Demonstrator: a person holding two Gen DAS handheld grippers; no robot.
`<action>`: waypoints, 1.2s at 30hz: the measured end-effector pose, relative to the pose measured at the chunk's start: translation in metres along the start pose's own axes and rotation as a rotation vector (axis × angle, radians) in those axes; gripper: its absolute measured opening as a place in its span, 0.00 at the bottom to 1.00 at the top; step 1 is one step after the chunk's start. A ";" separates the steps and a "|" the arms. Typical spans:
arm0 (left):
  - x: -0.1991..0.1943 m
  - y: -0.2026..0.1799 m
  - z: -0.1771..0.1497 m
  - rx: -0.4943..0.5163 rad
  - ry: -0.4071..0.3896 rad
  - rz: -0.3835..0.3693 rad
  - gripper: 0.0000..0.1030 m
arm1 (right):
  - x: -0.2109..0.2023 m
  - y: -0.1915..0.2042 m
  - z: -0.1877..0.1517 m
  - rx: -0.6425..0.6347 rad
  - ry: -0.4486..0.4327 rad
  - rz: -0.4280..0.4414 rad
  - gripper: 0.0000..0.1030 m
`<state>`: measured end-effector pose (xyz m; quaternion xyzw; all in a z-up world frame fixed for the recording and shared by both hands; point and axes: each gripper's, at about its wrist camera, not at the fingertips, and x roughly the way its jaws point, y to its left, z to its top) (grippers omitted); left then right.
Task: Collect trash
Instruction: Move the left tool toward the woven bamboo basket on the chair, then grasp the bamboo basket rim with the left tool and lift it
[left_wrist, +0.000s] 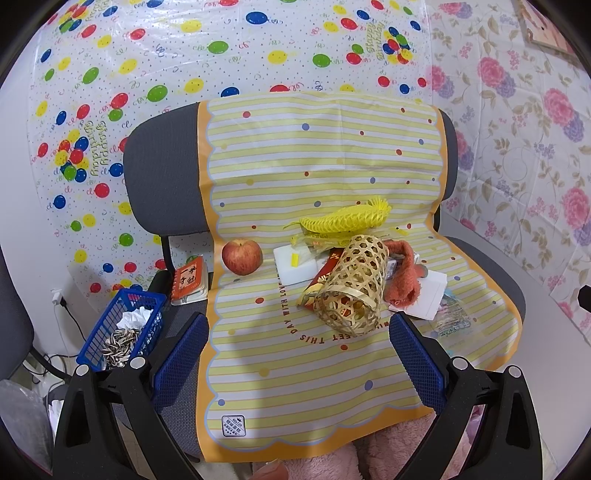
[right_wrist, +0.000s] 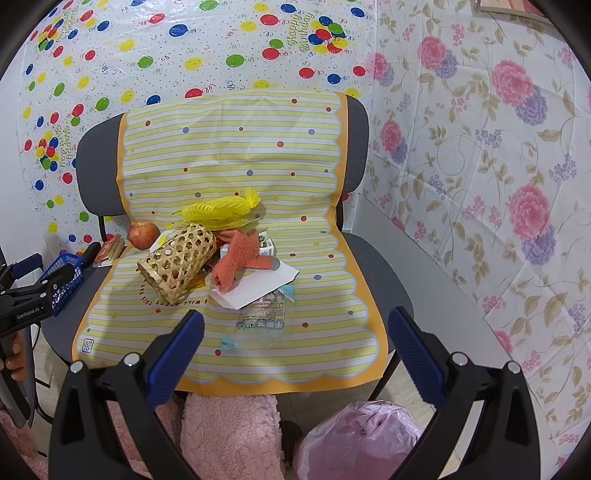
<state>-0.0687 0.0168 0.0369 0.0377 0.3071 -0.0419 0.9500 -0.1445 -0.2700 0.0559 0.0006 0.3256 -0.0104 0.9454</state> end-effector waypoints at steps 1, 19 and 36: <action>0.000 -0.001 0.000 0.000 -0.001 0.000 0.94 | -0.001 0.000 0.000 0.000 0.000 0.000 0.94; 0.033 -0.004 -0.016 -0.004 0.070 -0.033 0.94 | 0.028 0.001 -0.009 0.119 -0.002 0.109 0.94; 0.107 -0.042 -0.033 0.018 0.100 -0.144 0.94 | 0.077 -0.003 -0.008 0.050 -0.040 0.062 0.94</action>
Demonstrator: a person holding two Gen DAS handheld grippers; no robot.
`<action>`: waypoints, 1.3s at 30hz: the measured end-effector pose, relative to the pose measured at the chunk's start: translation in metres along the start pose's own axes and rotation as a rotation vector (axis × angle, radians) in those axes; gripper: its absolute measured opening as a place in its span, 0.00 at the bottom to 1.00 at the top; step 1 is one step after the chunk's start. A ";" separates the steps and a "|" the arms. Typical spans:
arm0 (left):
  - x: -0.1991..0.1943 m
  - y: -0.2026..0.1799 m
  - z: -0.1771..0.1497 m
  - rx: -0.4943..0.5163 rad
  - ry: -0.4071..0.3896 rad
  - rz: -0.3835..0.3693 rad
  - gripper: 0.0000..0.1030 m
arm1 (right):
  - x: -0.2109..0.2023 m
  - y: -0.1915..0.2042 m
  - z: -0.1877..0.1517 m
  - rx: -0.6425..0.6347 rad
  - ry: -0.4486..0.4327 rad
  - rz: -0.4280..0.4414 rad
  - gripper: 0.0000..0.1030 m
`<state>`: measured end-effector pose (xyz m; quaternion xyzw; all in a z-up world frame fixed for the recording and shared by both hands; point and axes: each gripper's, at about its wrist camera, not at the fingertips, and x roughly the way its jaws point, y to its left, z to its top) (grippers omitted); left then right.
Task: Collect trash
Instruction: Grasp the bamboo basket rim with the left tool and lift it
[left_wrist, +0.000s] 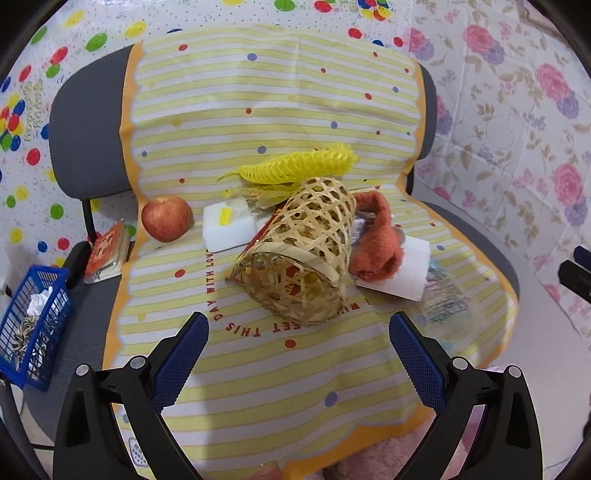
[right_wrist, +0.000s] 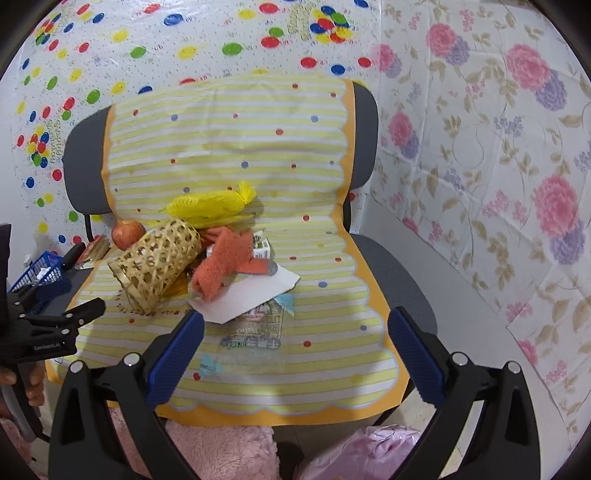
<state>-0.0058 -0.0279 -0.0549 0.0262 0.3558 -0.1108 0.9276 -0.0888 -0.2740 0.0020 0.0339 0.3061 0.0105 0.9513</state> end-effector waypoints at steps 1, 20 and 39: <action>0.002 -0.002 0.000 0.006 -0.005 0.009 0.94 | 0.004 -0.001 -0.001 0.004 0.030 0.005 0.94; 0.064 -0.033 0.008 0.085 0.039 -0.093 0.53 | 0.034 -0.011 -0.018 -0.029 0.099 -0.018 0.85; 0.025 -0.005 0.016 0.080 -0.045 -0.117 0.05 | 0.052 -0.022 -0.044 0.083 0.142 0.124 0.38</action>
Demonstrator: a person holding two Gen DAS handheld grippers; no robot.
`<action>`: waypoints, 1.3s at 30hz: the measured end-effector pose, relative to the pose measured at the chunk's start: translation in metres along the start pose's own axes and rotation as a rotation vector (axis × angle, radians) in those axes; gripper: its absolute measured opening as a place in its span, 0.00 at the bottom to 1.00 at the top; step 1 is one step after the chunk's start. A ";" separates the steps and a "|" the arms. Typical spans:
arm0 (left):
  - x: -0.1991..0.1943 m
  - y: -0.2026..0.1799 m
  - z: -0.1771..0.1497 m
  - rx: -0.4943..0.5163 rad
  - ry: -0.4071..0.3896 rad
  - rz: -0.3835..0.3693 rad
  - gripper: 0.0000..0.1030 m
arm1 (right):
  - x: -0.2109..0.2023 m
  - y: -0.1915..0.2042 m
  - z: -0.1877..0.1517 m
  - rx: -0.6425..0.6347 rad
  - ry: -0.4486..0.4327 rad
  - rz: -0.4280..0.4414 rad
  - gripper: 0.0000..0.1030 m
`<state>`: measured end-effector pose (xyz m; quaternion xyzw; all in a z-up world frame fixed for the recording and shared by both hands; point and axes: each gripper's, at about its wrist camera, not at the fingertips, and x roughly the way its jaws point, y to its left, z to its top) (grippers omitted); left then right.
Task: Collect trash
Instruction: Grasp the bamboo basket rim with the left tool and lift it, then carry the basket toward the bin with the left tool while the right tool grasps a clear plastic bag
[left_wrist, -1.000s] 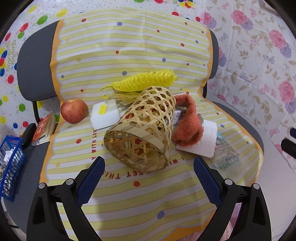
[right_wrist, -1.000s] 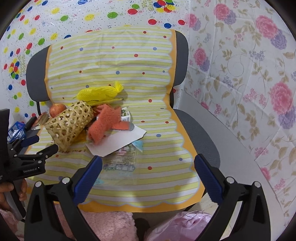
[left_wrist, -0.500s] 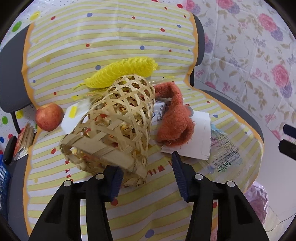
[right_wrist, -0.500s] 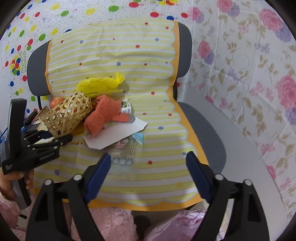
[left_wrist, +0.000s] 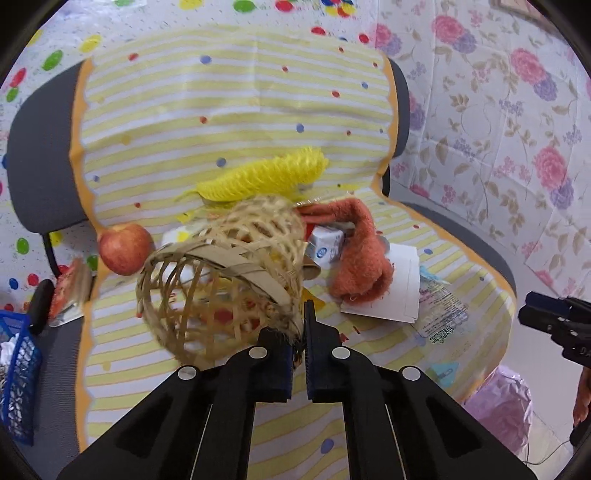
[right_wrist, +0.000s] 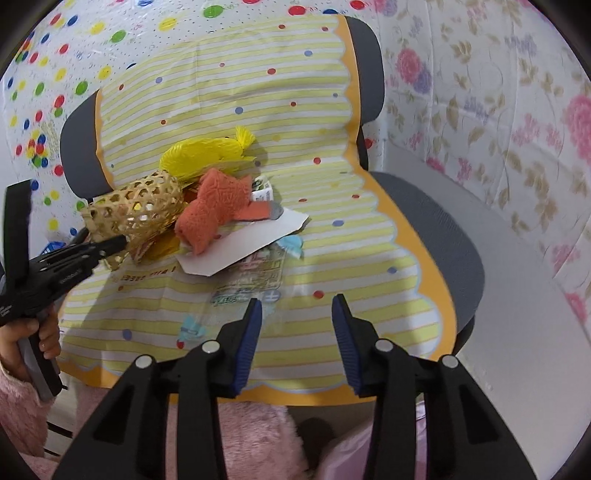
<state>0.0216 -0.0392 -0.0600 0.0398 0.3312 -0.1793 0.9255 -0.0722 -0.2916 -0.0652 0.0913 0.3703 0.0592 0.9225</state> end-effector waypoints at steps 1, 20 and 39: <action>-0.005 0.002 0.000 -0.004 -0.006 0.005 0.05 | -0.001 0.002 0.001 -0.003 -0.004 0.009 0.38; -0.038 0.018 -0.021 -0.033 -0.066 0.066 0.05 | 0.047 0.004 -0.015 0.055 0.082 0.030 0.53; -0.057 -0.019 -0.015 0.038 -0.113 -0.003 0.05 | 0.003 -0.004 0.016 0.147 -0.080 0.010 0.02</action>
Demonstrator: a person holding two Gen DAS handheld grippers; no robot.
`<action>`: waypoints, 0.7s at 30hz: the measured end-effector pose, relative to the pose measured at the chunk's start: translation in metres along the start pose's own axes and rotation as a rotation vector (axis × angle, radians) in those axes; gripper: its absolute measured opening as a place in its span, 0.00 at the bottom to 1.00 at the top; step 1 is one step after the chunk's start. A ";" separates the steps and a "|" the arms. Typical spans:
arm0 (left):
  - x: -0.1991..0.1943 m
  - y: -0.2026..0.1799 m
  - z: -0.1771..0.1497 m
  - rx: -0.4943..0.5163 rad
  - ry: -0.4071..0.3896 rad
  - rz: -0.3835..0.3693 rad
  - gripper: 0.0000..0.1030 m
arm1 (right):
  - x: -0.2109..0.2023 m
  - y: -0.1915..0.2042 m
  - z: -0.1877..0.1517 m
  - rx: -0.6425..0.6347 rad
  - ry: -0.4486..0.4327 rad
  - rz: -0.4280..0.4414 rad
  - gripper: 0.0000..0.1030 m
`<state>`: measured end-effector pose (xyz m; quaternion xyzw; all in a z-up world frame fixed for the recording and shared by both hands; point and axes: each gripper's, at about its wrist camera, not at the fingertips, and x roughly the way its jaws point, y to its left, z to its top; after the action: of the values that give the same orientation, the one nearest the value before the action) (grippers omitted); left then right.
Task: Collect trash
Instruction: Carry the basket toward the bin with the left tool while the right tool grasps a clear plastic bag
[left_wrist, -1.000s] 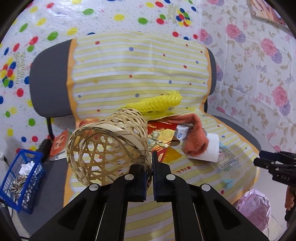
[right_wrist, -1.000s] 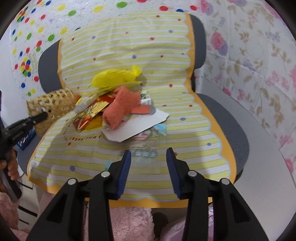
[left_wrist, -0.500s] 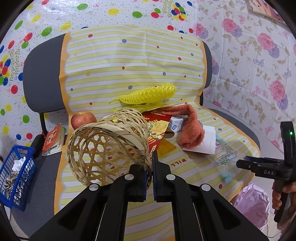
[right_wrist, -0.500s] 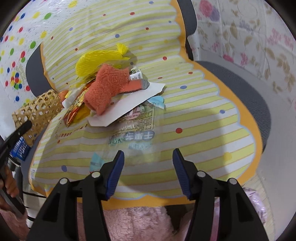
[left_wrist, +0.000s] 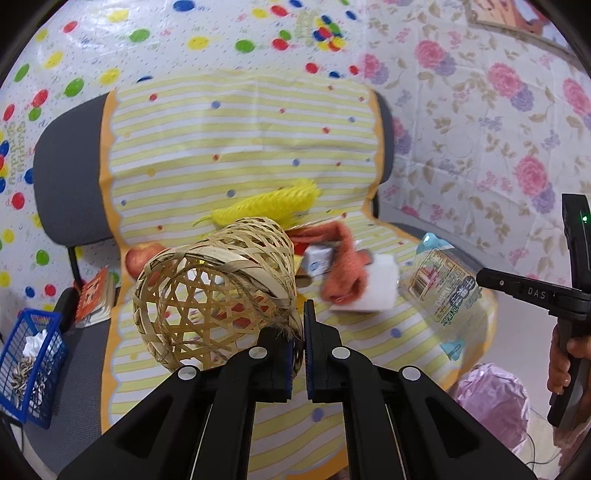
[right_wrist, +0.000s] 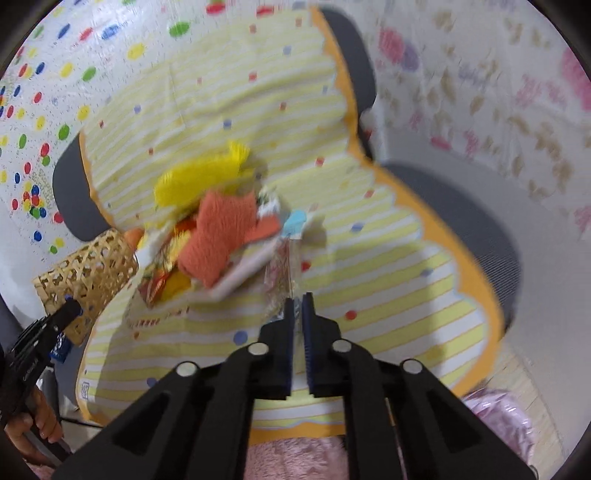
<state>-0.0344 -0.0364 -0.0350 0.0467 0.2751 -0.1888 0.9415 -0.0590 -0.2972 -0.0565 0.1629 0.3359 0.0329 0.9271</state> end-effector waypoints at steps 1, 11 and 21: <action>-0.005 -0.008 0.002 0.012 -0.017 -0.024 0.05 | -0.010 -0.001 0.001 -0.010 -0.019 -0.015 0.02; -0.024 -0.098 -0.008 0.157 -0.055 -0.259 0.05 | -0.107 -0.019 -0.031 -0.073 -0.130 -0.197 0.02; -0.024 -0.177 -0.043 0.274 -0.029 -0.477 0.05 | -0.168 -0.043 -0.082 -0.051 -0.171 -0.394 0.02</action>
<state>-0.1420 -0.1842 -0.0553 0.1050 0.2369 -0.4412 0.8592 -0.2432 -0.3431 -0.0268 0.0730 0.2803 -0.1543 0.9446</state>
